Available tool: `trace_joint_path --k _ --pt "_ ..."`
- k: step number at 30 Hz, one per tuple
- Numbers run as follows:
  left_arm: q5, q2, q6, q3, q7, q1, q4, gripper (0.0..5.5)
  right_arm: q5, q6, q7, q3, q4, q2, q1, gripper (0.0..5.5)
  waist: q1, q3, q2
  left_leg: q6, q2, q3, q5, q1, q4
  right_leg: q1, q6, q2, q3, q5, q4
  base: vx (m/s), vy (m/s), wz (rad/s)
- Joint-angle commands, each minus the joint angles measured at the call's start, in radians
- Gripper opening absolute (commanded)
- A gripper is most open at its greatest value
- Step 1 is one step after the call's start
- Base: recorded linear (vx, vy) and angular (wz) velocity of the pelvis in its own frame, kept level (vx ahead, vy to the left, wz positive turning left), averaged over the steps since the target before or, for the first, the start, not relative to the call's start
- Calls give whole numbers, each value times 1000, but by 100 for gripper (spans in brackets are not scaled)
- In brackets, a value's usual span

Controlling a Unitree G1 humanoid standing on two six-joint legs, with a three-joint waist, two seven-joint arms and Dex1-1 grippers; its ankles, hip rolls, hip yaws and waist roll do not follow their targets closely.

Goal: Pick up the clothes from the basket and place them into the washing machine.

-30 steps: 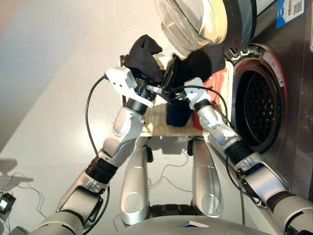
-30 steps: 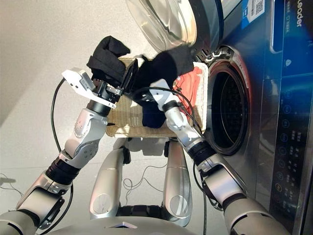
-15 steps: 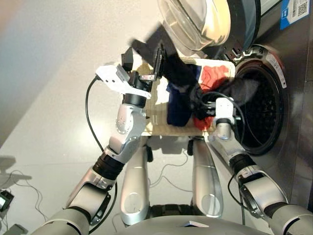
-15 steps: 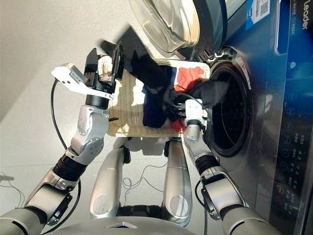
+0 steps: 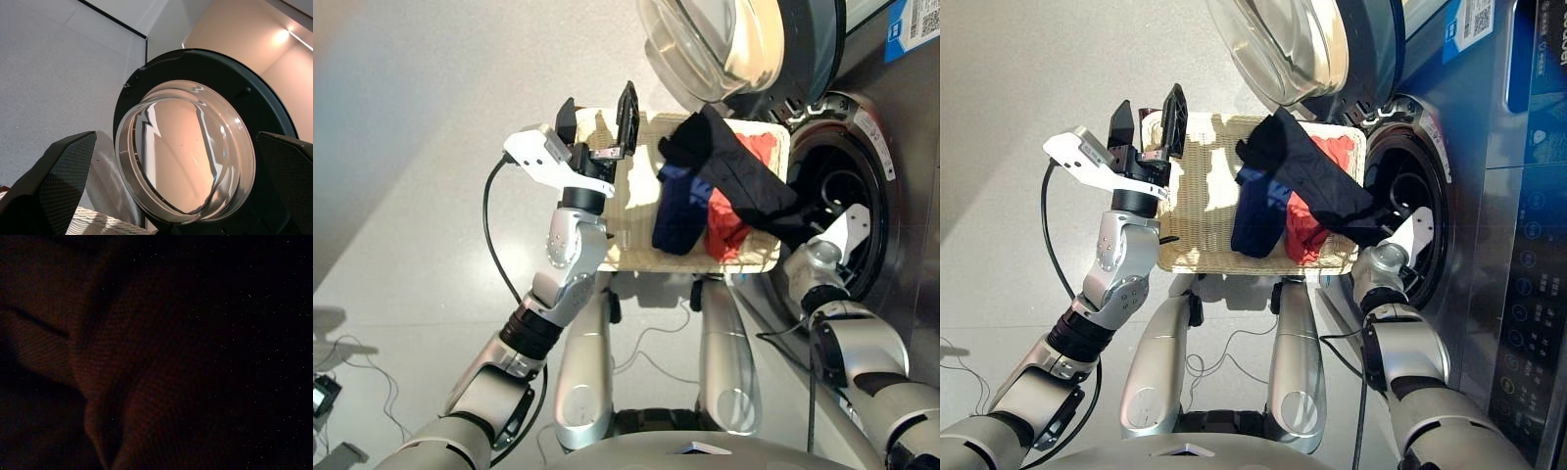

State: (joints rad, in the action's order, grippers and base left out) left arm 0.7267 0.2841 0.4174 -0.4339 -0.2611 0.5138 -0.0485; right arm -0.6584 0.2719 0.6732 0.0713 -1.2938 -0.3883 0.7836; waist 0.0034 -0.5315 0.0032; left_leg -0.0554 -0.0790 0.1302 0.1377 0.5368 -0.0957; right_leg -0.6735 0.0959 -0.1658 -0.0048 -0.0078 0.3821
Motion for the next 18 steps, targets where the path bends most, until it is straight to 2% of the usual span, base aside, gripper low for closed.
trace_joint_path --k 1,7,11,12,13,18 --pt "17 -20 51 -30 19 17 -87 550 -110 73 48 20 -5 -165 41 0 9 11 30 -50 0 -54 -120 89 -155 40 83 -48 41 115 -172 0 0 0" --pt "43 -29 29 -62 40 -22 -72 550 -142 79 78 27 -7 -272 85 0 14 11 57 -50 5 -60 -131 217 -223 -93 78 -43 57 100 -96 -41 -12 167" --pt "43 -13 25 -55 39 -40 -83 550 -142 77 89 19 1 -350 121 0 20 11 74 -51 -3 -62 -154 333 -306 -220 69 -35 74 82 -9 -57 -3 160" --pt "43 -14 25 -53 38 -40 -84 550 -141 77 90 16 -1 -351 124 0 21 11 76 -52 -7 -63 -170 338 -323 -226 69 -32 76 67 8 -59 -13 181" --pt "44 -6 33 -41 38 -46 -95 550 -129 86 88 6 23 -370 135 0 20 11 76 -53 -11 -62 -164 385 -347 -274 68 -32 81 74 31 -55 -17 151" --pt "54 4 39 -16 42 -61 -110 550 -124 109 87 -6 68 -415 167 0 21 11 78 -54 -27 -61 -188 483 -425 -383 64 -25 90 54 112 -17 -3 21"
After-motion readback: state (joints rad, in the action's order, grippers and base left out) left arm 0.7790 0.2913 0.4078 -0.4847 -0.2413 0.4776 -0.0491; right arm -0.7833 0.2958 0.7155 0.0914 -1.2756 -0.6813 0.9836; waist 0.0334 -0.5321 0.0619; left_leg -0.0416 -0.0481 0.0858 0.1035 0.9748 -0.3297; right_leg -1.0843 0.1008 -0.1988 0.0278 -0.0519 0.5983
